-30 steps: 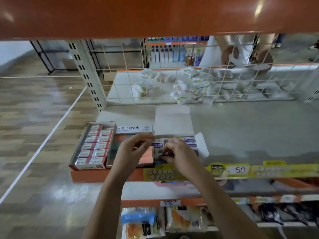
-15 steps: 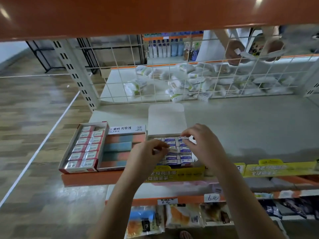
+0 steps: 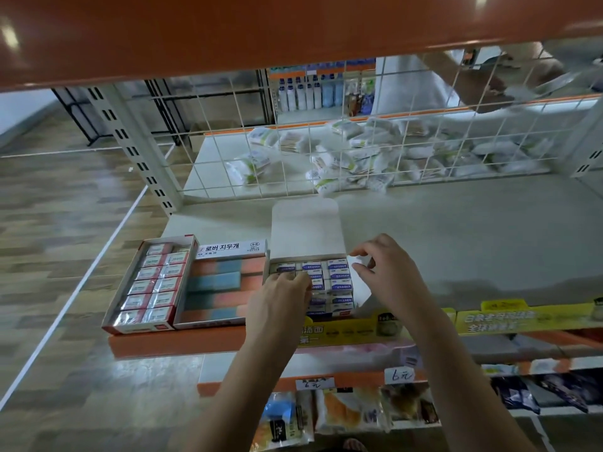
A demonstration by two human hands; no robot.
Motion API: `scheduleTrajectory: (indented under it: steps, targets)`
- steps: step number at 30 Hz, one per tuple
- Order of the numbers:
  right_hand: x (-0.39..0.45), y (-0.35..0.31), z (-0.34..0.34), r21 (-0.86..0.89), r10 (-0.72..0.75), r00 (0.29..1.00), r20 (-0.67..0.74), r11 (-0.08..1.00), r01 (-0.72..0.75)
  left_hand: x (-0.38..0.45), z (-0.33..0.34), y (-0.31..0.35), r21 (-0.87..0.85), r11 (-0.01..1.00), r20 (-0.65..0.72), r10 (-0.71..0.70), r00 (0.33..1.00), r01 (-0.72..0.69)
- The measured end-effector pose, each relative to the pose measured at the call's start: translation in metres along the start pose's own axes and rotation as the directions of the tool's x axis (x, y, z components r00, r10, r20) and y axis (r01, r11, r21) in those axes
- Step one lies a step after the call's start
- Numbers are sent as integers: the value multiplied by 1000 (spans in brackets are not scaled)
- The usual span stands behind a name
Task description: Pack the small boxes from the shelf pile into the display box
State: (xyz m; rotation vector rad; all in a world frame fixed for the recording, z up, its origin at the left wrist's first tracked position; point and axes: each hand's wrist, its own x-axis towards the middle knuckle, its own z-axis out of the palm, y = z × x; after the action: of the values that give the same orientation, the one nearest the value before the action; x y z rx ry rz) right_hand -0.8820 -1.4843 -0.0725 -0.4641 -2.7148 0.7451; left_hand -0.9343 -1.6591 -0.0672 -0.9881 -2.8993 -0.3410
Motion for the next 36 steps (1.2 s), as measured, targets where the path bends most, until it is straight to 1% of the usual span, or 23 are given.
scheduleTrajectory:
  steps: [4,7,14,20,22,25,28,30,33,34,36]
  targets:
    - [1,2,-1,14,-7,1000,4,1000,6,-4,6,-1,15,1000,5,-1,1000,1]
    - [0,2,-1,25,-9,1000,6,1000,9,-7,7,-3,-19,999,-4,40,999,-40]
    - [1,4,1,41,-10,1000,5,999,10,2,2,-7,-68,995,87,78,993,-72]
    - [-1,-1,0,13,18,1000,5,1000,-18,6,3,-10,-85,991,93,116,989,-108]
    - [0,-7,-2,2,15,1000,15,1000,-15,8,1,-12,-95,986,96,146,985,-137]
    - [3,-16,-12,-20,7,998,56,1000,-6,20,-12,-9,-86,971,61,230,971,-224]
    - [4,-22,-29,-48,-18,996,85,999,22,43,-31,0,-52,938,5,344,939,-343]
    - [3,-19,-39,-114,-5,996,93,993,16,61,-38,14,-56,901,-16,429,903,-430]
    - [-2,-4,-54,-228,96,994,48,970,-83,83,-41,45,-32,843,-17,536,844,-537]
    - [-9,5,-64,-261,144,989,28,956,-132,88,-39,63,-19,815,2,580,815,-580]
    - [-17,21,-75,-316,201,979,26,931,-183,97,-33,87,-7,788,53,614,787,-615]
